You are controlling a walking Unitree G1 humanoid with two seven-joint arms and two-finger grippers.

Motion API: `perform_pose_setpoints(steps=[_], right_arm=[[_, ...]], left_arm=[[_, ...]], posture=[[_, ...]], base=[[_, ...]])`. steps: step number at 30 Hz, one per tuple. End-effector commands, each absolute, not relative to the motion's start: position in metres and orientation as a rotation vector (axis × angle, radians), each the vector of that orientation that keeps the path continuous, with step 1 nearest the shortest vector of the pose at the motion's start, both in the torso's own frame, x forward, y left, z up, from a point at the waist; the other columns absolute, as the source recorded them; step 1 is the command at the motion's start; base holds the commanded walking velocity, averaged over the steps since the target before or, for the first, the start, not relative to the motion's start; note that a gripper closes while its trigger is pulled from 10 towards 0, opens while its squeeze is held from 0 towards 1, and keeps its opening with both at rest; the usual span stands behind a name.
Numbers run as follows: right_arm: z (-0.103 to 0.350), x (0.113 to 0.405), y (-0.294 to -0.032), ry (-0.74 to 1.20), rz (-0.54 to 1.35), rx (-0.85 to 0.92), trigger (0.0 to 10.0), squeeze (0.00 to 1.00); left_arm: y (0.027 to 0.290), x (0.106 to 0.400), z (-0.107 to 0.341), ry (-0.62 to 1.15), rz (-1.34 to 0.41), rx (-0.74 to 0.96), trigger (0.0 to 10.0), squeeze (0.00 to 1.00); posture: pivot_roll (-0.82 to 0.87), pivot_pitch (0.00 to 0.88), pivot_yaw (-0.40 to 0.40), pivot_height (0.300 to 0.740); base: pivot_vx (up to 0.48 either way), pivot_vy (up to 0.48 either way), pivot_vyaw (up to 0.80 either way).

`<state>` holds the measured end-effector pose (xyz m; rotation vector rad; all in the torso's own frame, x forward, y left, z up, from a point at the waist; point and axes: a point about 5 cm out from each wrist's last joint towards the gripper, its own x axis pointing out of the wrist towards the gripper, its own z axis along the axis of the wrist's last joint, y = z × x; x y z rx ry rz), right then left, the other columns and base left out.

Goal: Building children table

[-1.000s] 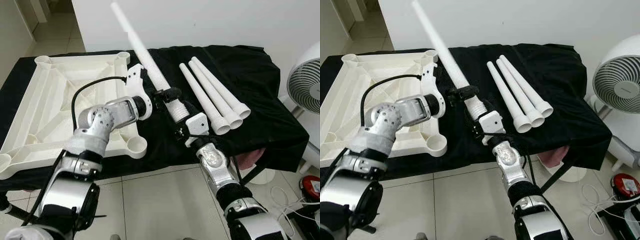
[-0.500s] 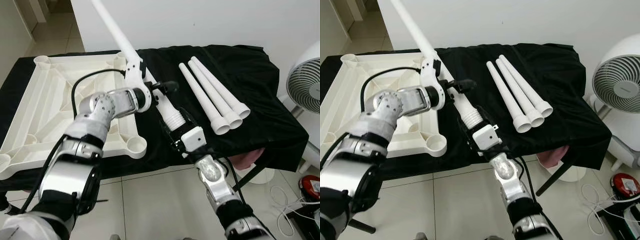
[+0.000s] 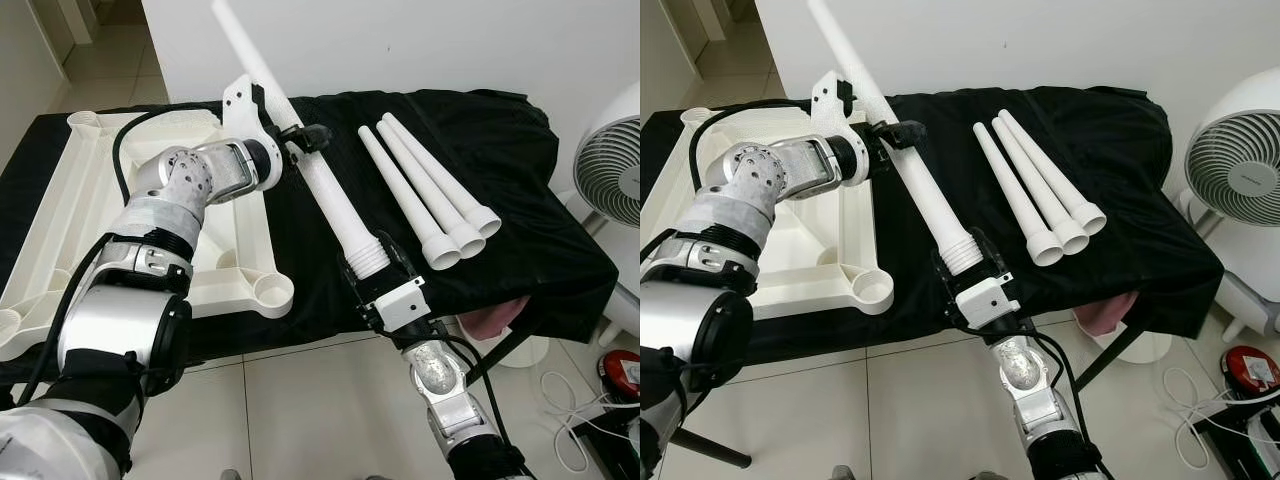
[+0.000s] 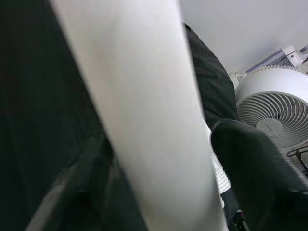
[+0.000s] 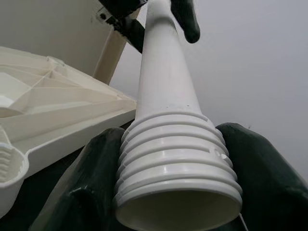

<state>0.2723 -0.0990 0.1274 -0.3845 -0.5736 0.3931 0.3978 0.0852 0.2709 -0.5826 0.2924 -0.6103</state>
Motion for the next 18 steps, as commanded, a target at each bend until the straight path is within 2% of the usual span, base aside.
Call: perform_pose_setpoints(steps=[1,5,6,7,8,10,18], right_arm=[[0.1319,0.2711,-0.0967,-0.598,0.396,-0.401,10.0,0.0],[0.1326,0.2718,-0.0968,-0.591,0.384,-0.384,10.0,0.0],[0.1327,0.2726,-0.0977,-0.583,0.379,-0.365,10.0,0.24],[0.1331,0.2731,-0.0983,-0.582,0.375,-0.358,10.0,0.64],[0.1336,0.2734,-0.0986,-0.58,0.374,-0.352,10.0,0.96],[0.1344,0.274,-0.099,-0.577,0.37,-0.33,10.0,1.0],[0.1355,0.2741,-0.0984,-0.574,0.37,-0.289,10.0,1.0]], left_arm=[[0.0726,0.3854,0.2846,0.174,-1.015,-0.647,0.0,0.0],[0.0714,0.385,0.2863,0.17,-1.027,-0.664,0.0,0.0],[0.0716,0.385,0.2872,0.167,-1.027,-0.669,0.0,0.0],[0.0719,0.3852,0.2879,0.165,-1.026,-0.673,0.0,0.0],[0.0722,0.3853,0.2885,0.164,-1.025,-0.68,0.0,0.0],[0.073,0.3857,0.2896,0.157,-1.022,-0.691,0.0,0.0],[0.0748,0.3864,0.2927,0.145,-1.017,-0.739,0.0,0.0]], posture=[[-0.11,0.0,0.038,0.74],[-0.11,0.0,0.033,0.74],[-0.11,0.0,0.03,0.74],[-0.11,0.0,0.03,0.74],[-0.1,0.0,0.029,0.74],[-0.1,0.0,0.029,0.74],[-0.1,0.0,0.029,0.74]], base=[[0.0,0.0,0.0],[0.0,0.0,0.0],[0.0,0.0,0.0],[0.0,0.0,0.0],[0.0,0.0,0.0],[0.0,0.0,0.0],[0.0,0.0,0.0]])
